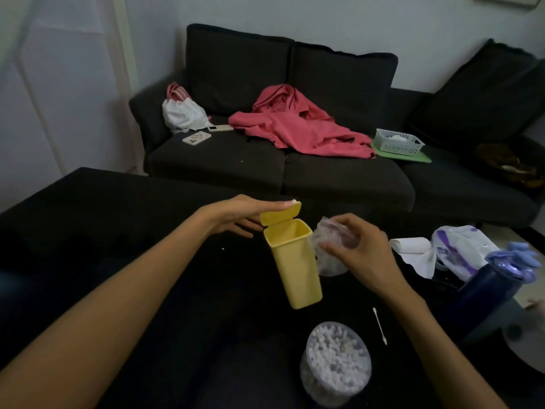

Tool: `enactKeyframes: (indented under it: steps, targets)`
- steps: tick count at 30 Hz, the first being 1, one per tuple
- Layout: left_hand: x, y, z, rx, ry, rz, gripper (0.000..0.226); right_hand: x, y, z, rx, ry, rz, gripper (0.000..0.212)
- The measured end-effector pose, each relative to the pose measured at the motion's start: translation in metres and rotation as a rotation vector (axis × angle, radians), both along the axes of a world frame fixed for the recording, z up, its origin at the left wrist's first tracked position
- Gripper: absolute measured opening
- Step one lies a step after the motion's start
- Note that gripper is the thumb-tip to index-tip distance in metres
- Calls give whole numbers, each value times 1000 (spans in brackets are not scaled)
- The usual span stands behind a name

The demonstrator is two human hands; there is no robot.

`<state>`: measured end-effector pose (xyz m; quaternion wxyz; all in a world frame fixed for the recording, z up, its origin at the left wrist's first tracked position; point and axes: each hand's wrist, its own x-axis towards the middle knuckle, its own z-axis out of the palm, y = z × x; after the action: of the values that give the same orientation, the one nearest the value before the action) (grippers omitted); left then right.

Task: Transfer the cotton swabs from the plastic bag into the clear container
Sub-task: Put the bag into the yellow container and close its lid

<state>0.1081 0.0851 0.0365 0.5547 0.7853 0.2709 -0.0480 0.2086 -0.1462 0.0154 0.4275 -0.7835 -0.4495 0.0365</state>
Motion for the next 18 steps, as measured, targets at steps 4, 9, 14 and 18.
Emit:
enactKeyframes:
  steps: [4,9,14,18]
  targets:
    - [-4,-7,-3,-16,-30,87,80,-16,17,-15,-109,59,105,28]
    - [-9,-4,-3,372,-103,176,59,-19,26,-21,-81,167,145,25]
    - [-9,-9,8,552,-454,260,35,-20,19,-24,-180,212,168,24]
    - [-1,-6,19,595,-482,118,31,-17,10,-21,-120,331,149,25]
